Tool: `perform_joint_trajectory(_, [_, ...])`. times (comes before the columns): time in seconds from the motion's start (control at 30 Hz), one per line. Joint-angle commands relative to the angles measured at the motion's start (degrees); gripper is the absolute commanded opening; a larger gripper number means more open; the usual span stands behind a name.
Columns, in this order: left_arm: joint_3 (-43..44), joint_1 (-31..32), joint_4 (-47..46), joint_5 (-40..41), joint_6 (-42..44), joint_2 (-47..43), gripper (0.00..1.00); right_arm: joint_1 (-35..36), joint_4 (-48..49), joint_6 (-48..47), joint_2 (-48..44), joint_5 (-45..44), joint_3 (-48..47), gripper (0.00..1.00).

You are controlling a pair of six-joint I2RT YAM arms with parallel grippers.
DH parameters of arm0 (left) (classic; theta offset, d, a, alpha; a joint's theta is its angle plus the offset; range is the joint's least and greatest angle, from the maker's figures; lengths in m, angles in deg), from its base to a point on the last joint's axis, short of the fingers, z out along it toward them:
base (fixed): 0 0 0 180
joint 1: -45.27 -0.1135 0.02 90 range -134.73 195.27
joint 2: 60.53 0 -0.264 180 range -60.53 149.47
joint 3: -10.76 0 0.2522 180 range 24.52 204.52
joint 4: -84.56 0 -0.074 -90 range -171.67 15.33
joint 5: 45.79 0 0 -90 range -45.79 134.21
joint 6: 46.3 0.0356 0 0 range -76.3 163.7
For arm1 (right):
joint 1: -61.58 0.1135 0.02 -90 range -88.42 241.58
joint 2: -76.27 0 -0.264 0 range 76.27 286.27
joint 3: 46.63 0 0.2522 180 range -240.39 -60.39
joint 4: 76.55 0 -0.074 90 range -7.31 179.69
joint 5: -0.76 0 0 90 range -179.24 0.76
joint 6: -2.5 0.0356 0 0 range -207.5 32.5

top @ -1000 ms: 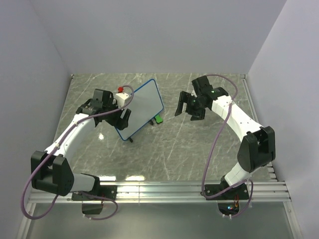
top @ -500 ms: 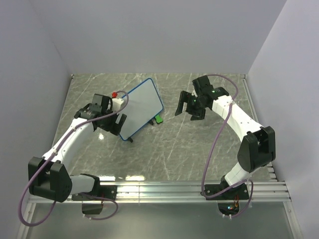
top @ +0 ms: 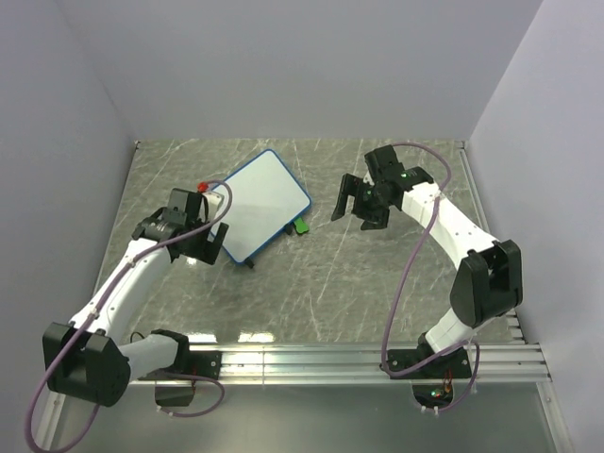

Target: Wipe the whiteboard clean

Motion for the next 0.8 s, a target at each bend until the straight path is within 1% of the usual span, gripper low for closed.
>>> perform_joint_trajectory(0.0, [1.54,0.19,-0.93,8.41,-3.36,-2.89,0.99,-0.32,1.68,0.29,-3.08,0.35,0.58,0.96])
perform_joint_trajectory(0.07, [2.86,0.11,-2.16,13.41,-6.26,-4.91,0.99,-0.32,1.86,0.11,-3.61,-0.18,0.41,0.96])
perform_joint_trajectory(0.1, [4.61,0.19,-2.78,16.05,-10.19,-5.78,1.00,-0.32,1.77,0.02,-4.31,-0.62,0.15,0.96])
perform_joint_trajectory(0.17, [6.64,0.19,-3.22,16.78,-13.82,-9.73,0.99,-0.32,1.24,-0.15,-5.45,-1.32,-1.86,0.96])
perform_joint_trajectory(0.2, [8.21,0.11,-3.48,16.25,-18.01,-12.97,0.99,-0.23,0.89,-0.15,-7.11,-1.93,-2.92,0.95])
perform_joint_trajectory(0.27, [8.67,0.19,-3.57,14.76,-23.39,-16.41,0.99,0.30,0.71,-0.41,-8.87,-4.04,-6.95,0.95])
perform_joint_trajectory(0.3, [7.88,0.19,-3.75,12.32,-28.20,-18.17,0.99,0.30,0.54,-0.59,-10.28,-4.74,-8.37,0.95])
perform_joint_trajectory(0.33, [6.66,0.19,-4.88,7.42,-30.42,-22.01,0.99,0.39,0.45,-0.94,-10.73,-5.10,-9.77,0.95])
perform_joint_trajectory(0.37, [5.08,0.19,-5.41,5.72,-33.32,-24.05,0.99,0.21,0.28,-1.12,-11.17,-4.93,-12.05,0.98])
perform_joint_trajectory(0.4, [1.67,0.11,-5.77,4.22,-38.74,-26.08,0.99,0.21,0.27,-1.47,-11.78,-4.58,-13.20,1.00])
perform_joint_trajectory(0.43, [-0.19,0.19,-6.55,2.21,-40.88,-30.10,1.00,0.04,-0.16,-1.91,-11.96,-4.23,-14.35,1.00])
perform_joint_trajectory(0.5, [-5.01,0.20,-6.91,1.31,-46.32,-33.99,0.99,-0.05,-0.78,-1.82,-12.48,-3.52,-17.60,1.00])
perform_joint_trajectory(0.53, [-6.18,0.19,-7.17,-0.17,-46.70,-37.05,0.99,-0.14,-1.04,-1.39,-12.66,-3.17,-18.48,1.00])
perform_joint_trajectory(0.6, [-7.94,0.28,-6.74,-0.71,-48.02,-39.01,0.99,-0.49,0.44,-1.29,-13.80,-0.54,-18.76,1.00])
perform_joint_trajectory(0.63, [-8.12,0.20,-6.74,-0.89,-48.03,-39.97,1.00,-0.58,4.80,-0.95,-14.68,0.95,-17.62,1.00])
perform_joint_trajectory(0.67, [-8.29,0.19,-7.17,-1.85,-47.85,-40.16,0.99,-0.67,7.19,-0.51,-15.47,3.14,-14.13,1.00])
perform_joint_trajectory(0.77, [-8.12,0.19,-7.97,-2.03,-47.06,-39.55,0.99,-1.28,11.87,2.30,-18.19,6.31,-9.89,1.00])
